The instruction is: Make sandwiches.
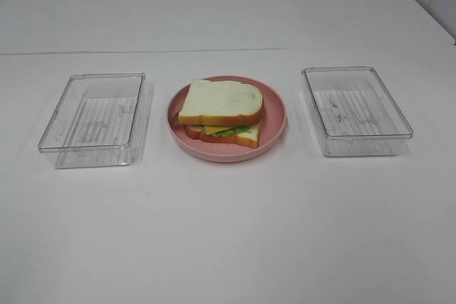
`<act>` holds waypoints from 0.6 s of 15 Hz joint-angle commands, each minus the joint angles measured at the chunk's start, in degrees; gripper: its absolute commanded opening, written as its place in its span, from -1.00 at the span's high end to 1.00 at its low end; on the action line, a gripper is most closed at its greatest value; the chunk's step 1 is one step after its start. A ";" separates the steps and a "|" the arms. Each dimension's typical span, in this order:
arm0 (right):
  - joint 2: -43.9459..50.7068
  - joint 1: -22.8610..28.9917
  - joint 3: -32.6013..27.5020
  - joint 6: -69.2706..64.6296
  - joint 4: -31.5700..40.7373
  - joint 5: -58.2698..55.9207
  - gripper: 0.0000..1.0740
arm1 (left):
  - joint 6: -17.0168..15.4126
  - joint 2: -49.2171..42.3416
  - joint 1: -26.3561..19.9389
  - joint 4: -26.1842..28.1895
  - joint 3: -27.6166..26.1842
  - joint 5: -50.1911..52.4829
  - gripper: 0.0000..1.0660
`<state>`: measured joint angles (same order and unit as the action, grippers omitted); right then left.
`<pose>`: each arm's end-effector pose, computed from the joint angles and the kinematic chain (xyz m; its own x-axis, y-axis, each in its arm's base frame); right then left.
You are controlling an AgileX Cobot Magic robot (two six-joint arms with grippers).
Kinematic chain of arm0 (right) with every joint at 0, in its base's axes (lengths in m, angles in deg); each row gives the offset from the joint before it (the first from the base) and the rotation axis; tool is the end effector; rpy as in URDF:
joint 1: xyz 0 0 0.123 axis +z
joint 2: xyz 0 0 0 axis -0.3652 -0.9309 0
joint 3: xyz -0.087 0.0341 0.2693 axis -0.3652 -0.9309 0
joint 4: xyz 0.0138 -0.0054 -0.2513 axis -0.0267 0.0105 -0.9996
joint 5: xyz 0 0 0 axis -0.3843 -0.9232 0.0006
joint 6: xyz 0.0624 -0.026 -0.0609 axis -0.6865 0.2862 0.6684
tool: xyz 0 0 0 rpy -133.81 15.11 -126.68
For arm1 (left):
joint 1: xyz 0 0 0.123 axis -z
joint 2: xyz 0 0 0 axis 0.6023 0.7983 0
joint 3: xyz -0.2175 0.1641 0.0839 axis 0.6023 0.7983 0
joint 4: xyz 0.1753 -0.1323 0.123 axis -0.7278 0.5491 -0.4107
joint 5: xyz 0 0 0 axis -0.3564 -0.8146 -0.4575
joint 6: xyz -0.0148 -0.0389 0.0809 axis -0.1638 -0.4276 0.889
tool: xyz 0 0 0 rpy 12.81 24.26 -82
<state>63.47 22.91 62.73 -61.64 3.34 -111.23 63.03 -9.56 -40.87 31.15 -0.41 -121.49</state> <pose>-0.0079 0.0061 0.2789 -0.4416 -0.1095 -0.8905 -0.1316 0.9897 -0.0564 -0.0058 -0.0018 0.2797 -0.4383 -0.0104 -0.8988 -0.0446 0.9990 0.0102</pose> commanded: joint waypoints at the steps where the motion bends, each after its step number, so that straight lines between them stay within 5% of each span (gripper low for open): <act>1: 0.80 -0.23 -0.17 0.34 0.06 0.57 -0.37 | -0.17 -1.43 -0.17 0.29 0.29 0.63 -0.68; 9: 0.80 -0.23 -0.17 0.34 0.06 0.57 -0.37 | -0.17 -1.20 -0.17 0.29 0.29 0.63 -0.68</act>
<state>63.47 22.91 62.67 -61.64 3.40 -111.23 63.03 -9.56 -40.87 31.15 -0.41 -121.49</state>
